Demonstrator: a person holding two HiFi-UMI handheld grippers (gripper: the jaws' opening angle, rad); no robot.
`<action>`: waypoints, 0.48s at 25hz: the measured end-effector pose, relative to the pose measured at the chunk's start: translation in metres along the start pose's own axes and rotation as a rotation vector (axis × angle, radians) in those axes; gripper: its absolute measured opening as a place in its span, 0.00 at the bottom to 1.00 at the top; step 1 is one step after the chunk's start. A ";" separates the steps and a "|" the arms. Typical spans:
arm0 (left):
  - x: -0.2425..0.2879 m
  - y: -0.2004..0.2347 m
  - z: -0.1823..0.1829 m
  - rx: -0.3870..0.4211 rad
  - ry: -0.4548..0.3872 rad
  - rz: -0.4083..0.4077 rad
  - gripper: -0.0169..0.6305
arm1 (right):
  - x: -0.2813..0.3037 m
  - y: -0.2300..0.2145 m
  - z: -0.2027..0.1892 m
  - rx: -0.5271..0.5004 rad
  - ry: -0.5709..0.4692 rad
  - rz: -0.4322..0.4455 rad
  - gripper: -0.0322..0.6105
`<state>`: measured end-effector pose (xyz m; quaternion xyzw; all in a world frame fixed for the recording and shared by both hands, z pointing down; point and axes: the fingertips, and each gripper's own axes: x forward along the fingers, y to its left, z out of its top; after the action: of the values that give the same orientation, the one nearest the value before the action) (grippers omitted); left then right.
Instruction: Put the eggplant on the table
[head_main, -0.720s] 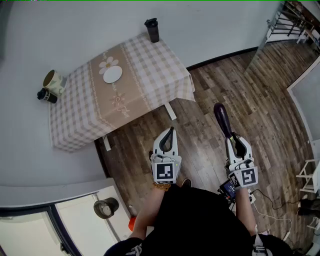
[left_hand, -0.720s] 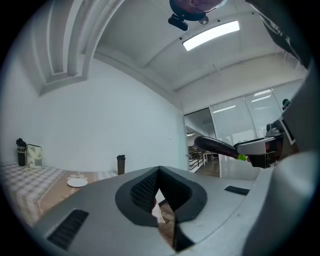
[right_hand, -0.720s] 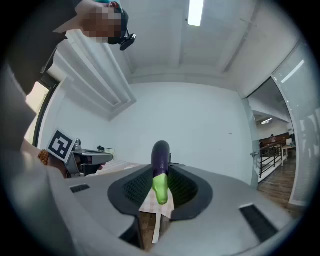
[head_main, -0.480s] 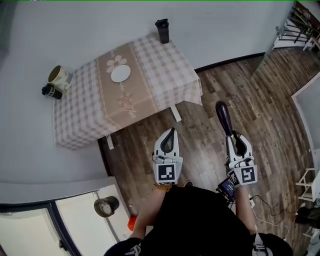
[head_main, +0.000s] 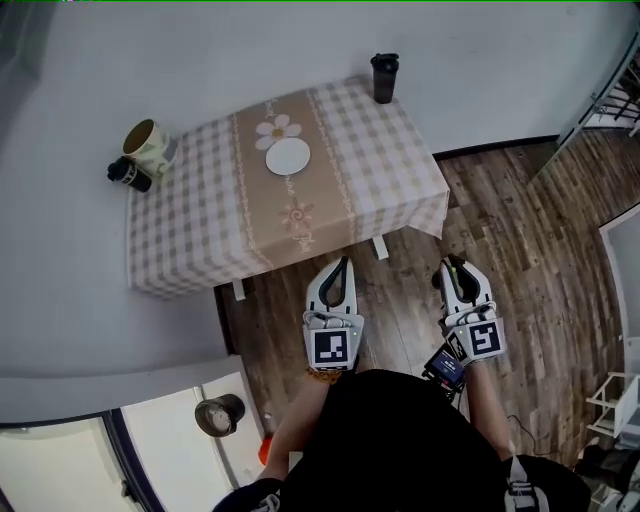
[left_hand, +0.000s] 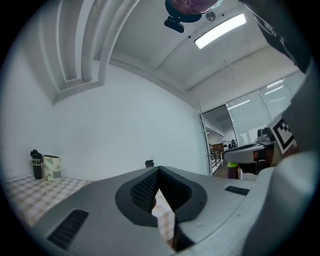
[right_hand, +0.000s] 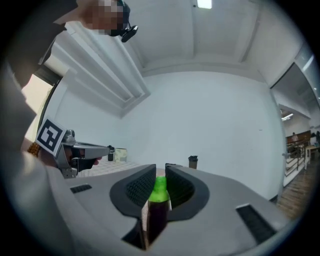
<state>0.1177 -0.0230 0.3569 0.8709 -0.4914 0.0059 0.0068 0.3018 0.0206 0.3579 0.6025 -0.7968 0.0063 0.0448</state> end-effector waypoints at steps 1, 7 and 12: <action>0.004 0.016 -0.003 -0.015 0.009 0.012 0.03 | 0.019 0.008 0.002 -0.014 0.001 0.016 0.15; 0.030 0.080 -0.014 -0.008 0.038 0.016 0.03 | 0.080 0.027 0.056 -0.031 -0.058 0.087 0.14; 0.024 0.082 -0.025 0.005 0.006 -0.029 0.03 | 0.088 0.051 0.040 -0.036 -0.043 0.096 0.15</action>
<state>0.0601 -0.0851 0.3828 0.8778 -0.4789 0.0096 0.0059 0.2260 -0.0524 0.3271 0.5627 -0.8255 -0.0189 0.0383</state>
